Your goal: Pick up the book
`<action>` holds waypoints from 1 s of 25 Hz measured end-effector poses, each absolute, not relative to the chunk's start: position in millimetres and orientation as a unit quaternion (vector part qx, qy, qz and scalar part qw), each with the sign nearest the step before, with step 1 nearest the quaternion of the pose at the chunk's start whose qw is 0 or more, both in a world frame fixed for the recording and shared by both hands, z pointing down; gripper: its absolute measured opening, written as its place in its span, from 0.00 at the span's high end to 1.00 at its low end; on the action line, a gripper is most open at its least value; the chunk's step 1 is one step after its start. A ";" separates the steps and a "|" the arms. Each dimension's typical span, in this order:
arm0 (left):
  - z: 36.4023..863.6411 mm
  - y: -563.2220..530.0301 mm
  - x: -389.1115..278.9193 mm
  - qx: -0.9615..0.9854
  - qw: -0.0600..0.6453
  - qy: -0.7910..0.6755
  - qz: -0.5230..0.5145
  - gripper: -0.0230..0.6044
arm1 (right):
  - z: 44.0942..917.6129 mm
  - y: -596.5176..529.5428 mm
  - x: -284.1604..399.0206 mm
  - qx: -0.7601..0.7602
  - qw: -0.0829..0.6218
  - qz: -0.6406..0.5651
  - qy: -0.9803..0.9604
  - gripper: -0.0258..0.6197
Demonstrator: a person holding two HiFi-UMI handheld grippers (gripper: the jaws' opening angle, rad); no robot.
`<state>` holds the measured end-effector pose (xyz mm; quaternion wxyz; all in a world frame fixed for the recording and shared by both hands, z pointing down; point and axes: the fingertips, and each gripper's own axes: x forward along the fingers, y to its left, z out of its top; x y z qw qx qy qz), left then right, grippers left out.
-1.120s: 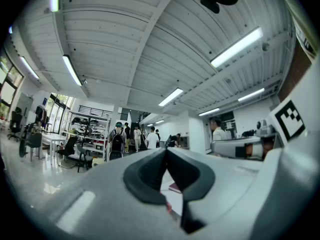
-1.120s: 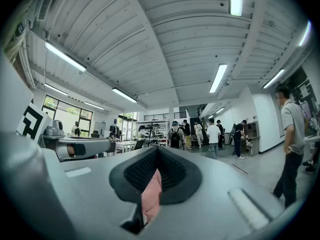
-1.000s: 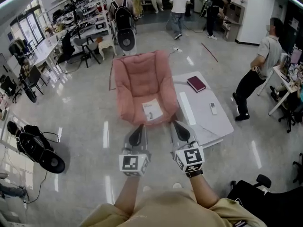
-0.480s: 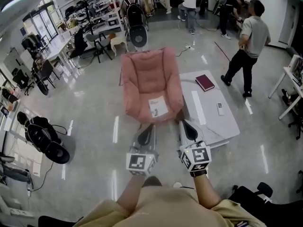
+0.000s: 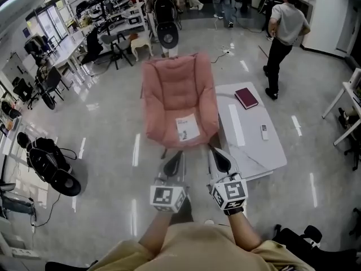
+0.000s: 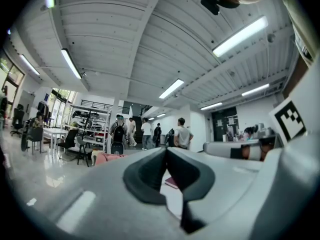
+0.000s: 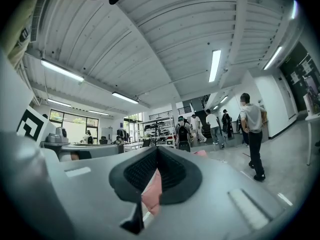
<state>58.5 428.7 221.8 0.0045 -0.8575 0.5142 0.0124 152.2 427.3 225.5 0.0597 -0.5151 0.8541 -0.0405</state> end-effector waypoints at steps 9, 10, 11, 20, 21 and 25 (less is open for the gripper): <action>216.2 276.7 30.5 -0.860 0.009 0.509 0.037 0.96 | 224.5 284.3 122.0 -0.526 0.014 -0.018 0.850 0.95; 214.6 258.8 24.1 -0.858 0.009 0.512 0.037 0.96 | 222.9 267.2 117.1 -0.526 0.006 -0.015 0.850 0.95; 212.8 241.6 16.4 -0.856 0.009 0.515 0.035 0.96 | 221.1 250.6 111.1 -0.526 -0.001 -0.013 0.850 0.95; 236.4 113.2 -56.5 -0.859 -0.043 0.510 0.013 0.96 | 244.6 112.0 46.2 -0.525 -0.045 -0.050 0.848 0.95; 242.2 102.2 -61.7 -0.861 -0.048 0.506 0.009 0.96 | 249.4 99.0 40.0 -0.525 -0.049 -0.055 0.848 0.95; 274.7 64.0 -76.9 -0.874 -0.073 0.481 -0.017 0.96 | 276.7 57.7 15.8 -0.523 -0.074 -0.069 0.846 0.95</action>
